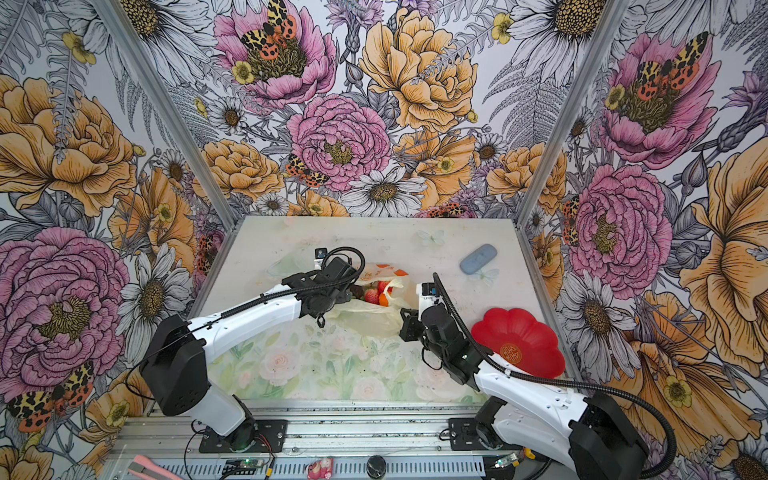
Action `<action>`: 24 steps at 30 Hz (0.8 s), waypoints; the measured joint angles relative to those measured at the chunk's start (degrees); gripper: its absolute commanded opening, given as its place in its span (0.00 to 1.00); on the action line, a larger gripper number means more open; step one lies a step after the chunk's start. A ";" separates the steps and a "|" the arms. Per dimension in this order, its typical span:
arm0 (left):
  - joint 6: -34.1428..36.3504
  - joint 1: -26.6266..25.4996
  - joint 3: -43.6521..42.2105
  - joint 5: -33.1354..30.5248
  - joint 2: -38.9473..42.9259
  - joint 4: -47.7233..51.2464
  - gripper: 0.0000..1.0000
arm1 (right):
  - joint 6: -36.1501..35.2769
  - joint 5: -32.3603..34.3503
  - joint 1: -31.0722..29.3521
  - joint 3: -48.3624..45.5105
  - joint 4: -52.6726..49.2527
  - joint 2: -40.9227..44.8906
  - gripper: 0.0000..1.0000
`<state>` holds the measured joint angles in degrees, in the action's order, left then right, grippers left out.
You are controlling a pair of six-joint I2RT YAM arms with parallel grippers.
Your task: Take the fake fruits out of the plastic bag
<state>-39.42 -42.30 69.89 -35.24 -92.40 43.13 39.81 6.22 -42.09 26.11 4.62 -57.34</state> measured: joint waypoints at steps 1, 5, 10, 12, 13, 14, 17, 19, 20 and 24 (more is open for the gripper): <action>0.15 0.20 0.07 -0.17 -0.72 0.15 0.92 | -0.02 0.00 0.00 0.00 0.00 0.00 0.00; 0.42 1.14 1.20 -0.50 -3.87 0.55 0.92 | -0.02 -0.02 0.00 0.00 0.00 -0.04 0.00; 0.48 3.61 1.60 -0.59 -7.41 0.44 0.85 | -0.22 0.15 0.00 0.02 -0.02 -0.04 0.00; 0.87 4.79 1.60 -0.11 -8.63 -0.04 0.76 | -0.26 0.31 0.00 0.02 -0.04 -0.04 0.00; 1.22 5.46 1.60 0.50 -9.18 -0.50 0.70 | -0.37 0.63 0.00 0.09 -0.07 -0.04 0.00; 1.84 6.21 1.55 1.20 -9.53 -1.18 0.65 | -0.42 1.03 0.00 0.20 -0.20 -0.04 0.00; 2.45 8.33 0.79 3.54 -9.38 -3.85 0.36 | -0.90 2.45 0.17 1.29 -1.33 -0.04 0.00; 2.64 9.88 -0.55 5.81 -8.37 -6.16 0.17 | -1.60 3.02 0.90 2.10 -1.62 -0.02 0.00; 2.95 10.88 -1.86 7.39 -7.19 -7.72 0.09 | -1.95 3.06 1.57 2.49 -1.64 -0.02 0.00; 2.75 14.80 -7.74 12.28 0.22 -12.41 0.01 | -3.10 2.56 5.70 4.00 -1.77 -0.28 0.00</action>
<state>-36.67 -27.51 62.15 -22.96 -92.18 30.72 36.71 8.78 -36.38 30.11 2.85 -57.63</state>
